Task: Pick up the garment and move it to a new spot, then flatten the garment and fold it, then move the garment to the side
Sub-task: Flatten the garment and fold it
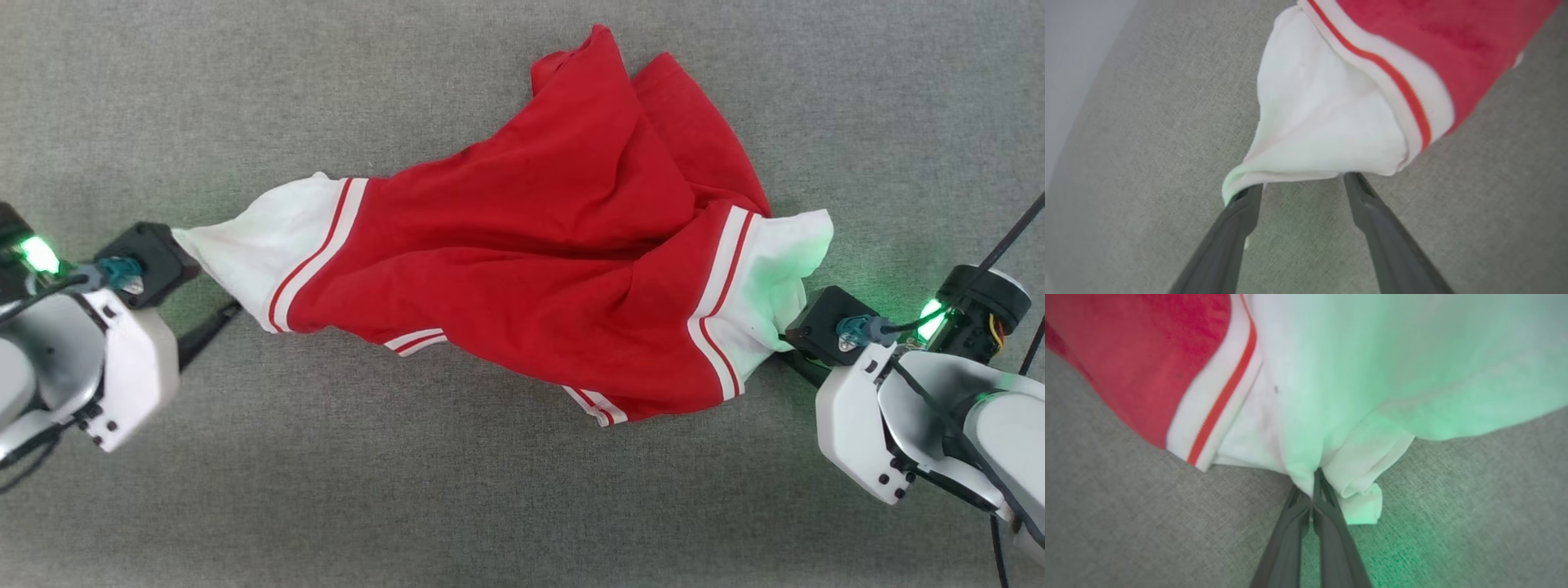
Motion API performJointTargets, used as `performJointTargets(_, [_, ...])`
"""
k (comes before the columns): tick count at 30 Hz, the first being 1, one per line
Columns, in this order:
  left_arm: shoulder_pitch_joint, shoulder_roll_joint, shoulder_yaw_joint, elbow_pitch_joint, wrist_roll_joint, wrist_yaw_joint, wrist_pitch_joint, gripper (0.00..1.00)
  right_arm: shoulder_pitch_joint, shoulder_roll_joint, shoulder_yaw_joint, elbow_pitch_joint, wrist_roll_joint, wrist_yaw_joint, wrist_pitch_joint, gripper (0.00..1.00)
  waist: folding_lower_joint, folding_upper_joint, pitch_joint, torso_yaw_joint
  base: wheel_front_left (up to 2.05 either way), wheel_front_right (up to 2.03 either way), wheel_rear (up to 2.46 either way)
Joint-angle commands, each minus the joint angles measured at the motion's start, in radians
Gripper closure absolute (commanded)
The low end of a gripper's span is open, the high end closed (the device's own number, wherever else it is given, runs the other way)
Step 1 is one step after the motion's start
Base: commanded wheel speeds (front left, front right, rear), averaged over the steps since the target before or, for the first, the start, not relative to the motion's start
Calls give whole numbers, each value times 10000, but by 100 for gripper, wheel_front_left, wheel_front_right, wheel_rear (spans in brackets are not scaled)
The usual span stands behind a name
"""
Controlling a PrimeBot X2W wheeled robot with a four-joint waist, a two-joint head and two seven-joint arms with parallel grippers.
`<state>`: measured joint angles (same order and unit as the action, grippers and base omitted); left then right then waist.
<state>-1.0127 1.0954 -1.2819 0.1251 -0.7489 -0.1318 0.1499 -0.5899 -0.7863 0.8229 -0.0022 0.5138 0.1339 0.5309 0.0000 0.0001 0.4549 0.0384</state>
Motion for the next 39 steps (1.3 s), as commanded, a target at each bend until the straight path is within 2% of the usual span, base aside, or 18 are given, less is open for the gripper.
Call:
performJointTargets(1, [-185, 161, 5, -245, 148, 33, 124, 0, 532, -17, 369, 638, -37, -58, 273, 100, 0, -1, -46, 0, 0, 0, 0])
performJointTargets(14, [-420, 1123, 8, -1780, 1020, 33, 982, 0, 518, 193, 424, 789, -33, -44, 92, 100, 0, -1, -46, -204, 0, 0, 0])
performJointTargets(22, [214, 884, 11, -1789, 927, 33, 1727, 1, 328, 423, 523, 877, -100, -44, 72, 100, 0, -1, 184, -387, 0, 0, 0])
performJointTargets(27, [359, 586, 12, -1517, 905, 33, 1842, 1, 162, 494, 571, 975, -111, -58, 29, 100, 0, -1, 285, -447, 0, 0, 0])
performJointTargets(28, [330, 504, 12, -1450, 836, 33, 1803, 4, 141, 512, 578, 987, -109, -58, 27, 100, 0, -1, 294, -455, 0, 0, 0])
performJointTargets(29, [330, 448, 12, -1410, 817, 33, 1809, 16, 136, 529, 580, 997, -107, -60, 12, 100, 0, -1, 300, -466, 0, 0, 0])
performJointTargets(30, [363, 414, 10, -1369, 806, 33, 1847, 35, 125, 541, 589, 1009, -105, -60, 3, 100, 0, -1, 303, -477, 0, 0, 0])
performJointTargets(32, [390, 359, 9, -1273, 706, 34, 1832, 100, 110, 549, 594, 1024, -108, -61, -14, 100, 0, -1, 297, -499, 0, 0, 0])
performJointTargets(39, [212, 442, 15, -1033, 120, 34, 1320, 100, 215, 542, 317, 1075, -200, -61, -321, 100, 0, -1, 29, -521, 0, 0, 0])
